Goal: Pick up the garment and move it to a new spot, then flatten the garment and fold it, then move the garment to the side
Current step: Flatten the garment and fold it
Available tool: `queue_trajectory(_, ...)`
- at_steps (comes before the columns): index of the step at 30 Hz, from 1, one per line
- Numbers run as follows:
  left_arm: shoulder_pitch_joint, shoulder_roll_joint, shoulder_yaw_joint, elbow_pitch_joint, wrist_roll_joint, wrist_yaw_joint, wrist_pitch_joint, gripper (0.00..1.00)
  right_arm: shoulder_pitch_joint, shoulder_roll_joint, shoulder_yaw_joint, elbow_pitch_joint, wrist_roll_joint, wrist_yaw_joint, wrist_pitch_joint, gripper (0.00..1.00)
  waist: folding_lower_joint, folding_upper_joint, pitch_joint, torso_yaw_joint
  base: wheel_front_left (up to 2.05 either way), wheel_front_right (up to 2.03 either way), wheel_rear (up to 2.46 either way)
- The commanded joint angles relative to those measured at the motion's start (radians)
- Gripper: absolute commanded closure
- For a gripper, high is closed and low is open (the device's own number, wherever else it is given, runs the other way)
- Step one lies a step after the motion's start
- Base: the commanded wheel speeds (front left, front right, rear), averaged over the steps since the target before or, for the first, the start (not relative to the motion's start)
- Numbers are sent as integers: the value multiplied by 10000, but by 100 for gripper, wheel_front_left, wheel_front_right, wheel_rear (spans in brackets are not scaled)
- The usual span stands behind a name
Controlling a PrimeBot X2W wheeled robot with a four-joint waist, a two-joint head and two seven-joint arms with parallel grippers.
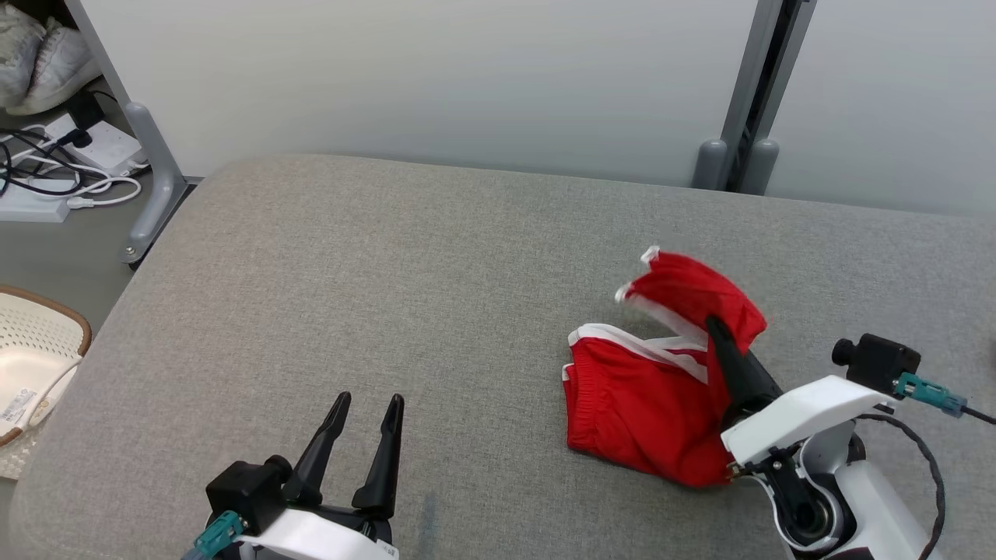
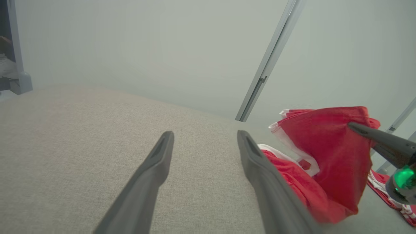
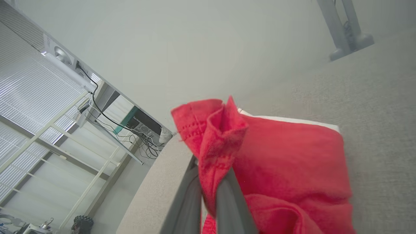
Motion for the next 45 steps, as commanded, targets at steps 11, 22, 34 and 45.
queue_trajectory(11,47,40,12,29,-76,-13,-29,0,197,66,1079,298,-253,-1,386,100,0,0,129,200,0,0,0)
queue_trajectory(22,0,40,-118,2,-184,63,-29,0,158,117,2015,649,-148,-1,602,100,0,0,220,281,0,0,0)
queue_trajectory(34,-36,41,-245,108,-255,56,-29,0,-54,124,2909,1568,-566,-1,511,58,0,0,298,399,0,0,0)
queue_trajectory(45,0,41,-246,220,-170,35,-29,0,-261,116,3895,1869,-1676,-1,368,0,0,0,318,237,0,0,0)
